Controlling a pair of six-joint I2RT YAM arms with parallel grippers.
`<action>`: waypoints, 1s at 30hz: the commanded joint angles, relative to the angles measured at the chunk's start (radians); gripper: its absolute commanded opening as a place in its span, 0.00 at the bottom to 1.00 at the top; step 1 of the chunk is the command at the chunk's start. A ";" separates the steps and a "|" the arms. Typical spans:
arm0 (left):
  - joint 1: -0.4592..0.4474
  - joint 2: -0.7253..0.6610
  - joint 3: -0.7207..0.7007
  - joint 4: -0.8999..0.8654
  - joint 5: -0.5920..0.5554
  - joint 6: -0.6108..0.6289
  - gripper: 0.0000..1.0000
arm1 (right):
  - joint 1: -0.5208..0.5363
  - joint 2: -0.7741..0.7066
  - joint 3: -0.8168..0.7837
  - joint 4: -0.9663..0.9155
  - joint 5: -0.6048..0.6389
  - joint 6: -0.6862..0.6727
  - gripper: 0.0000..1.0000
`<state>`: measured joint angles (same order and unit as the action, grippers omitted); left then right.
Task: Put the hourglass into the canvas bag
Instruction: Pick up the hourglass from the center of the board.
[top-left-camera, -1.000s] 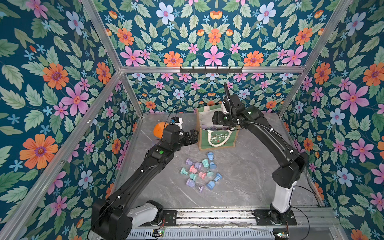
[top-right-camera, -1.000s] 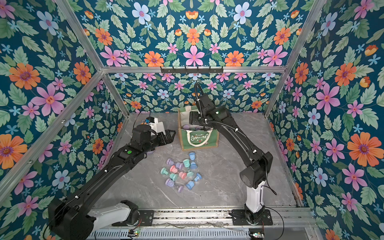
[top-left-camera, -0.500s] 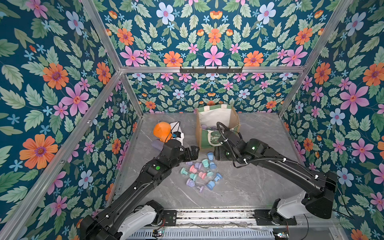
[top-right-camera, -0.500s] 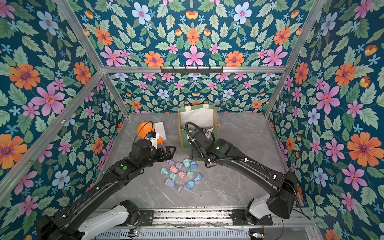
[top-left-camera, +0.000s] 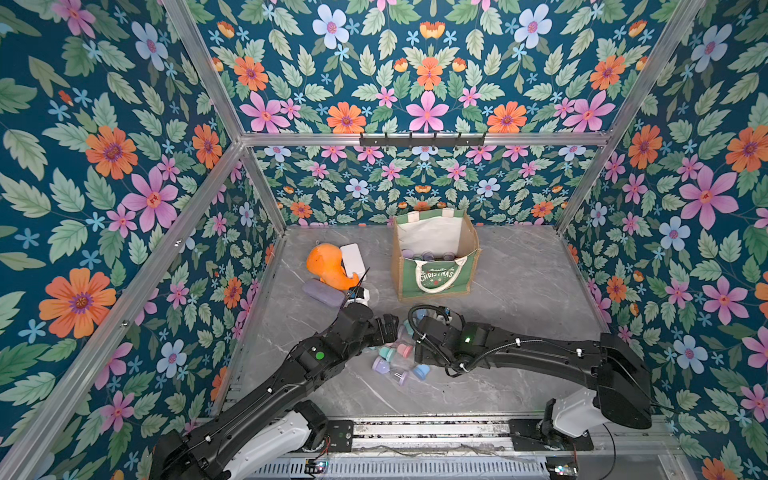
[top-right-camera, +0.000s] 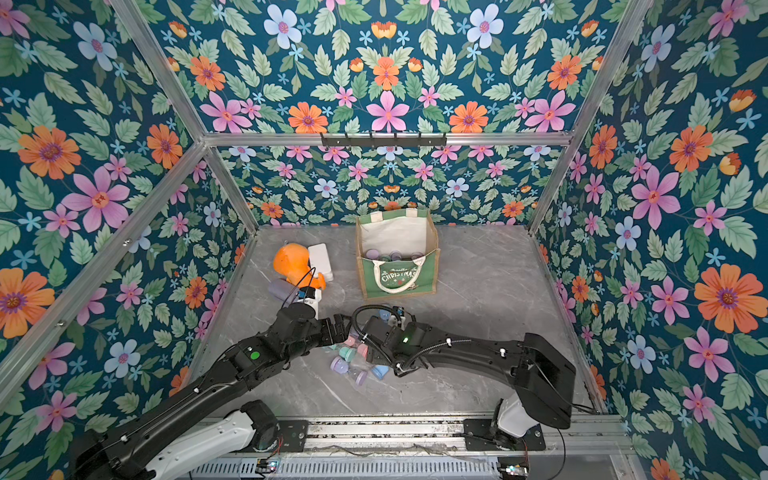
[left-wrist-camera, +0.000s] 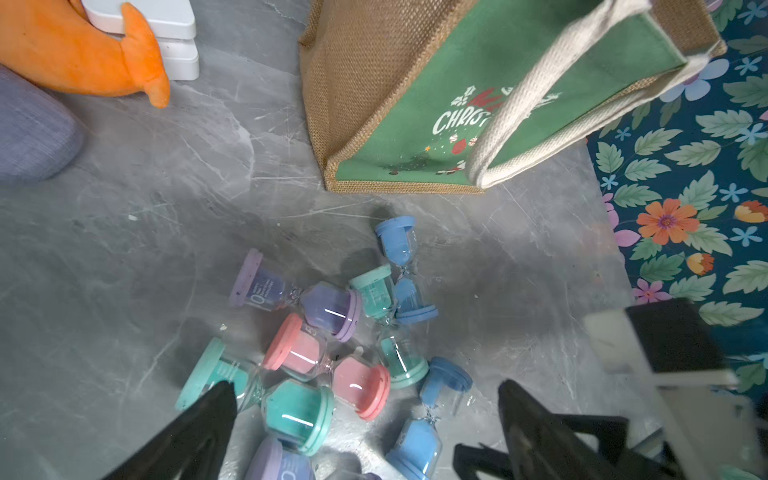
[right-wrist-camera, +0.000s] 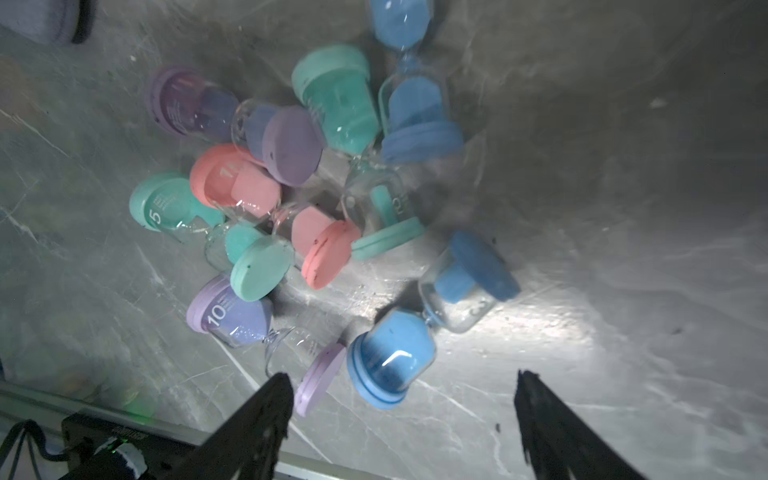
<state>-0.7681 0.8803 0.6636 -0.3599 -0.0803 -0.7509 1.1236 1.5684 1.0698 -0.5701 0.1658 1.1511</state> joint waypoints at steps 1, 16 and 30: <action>0.001 -0.003 0.001 -0.016 -0.035 -0.005 1.00 | 0.012 0.038 -0.008 0.072 0.006 0.108 0.84; 0.001 0.012 0.010 -0.032 -0.052 0.006 1.00 | 0.042 0.157 -0.015 0.029 0.039 0.206 0.76; 0.000 0.026 0.008 -0.023 -0.053 0.012 1.00 | 0.096 0.133 -0.062 -0.084 0.014 0.231 0.67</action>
<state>-0.7673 0.9058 0.6701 -0.3855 -0.1246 -0.7513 1.2102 1.7092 1.0115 -0.6147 0.1833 1.3399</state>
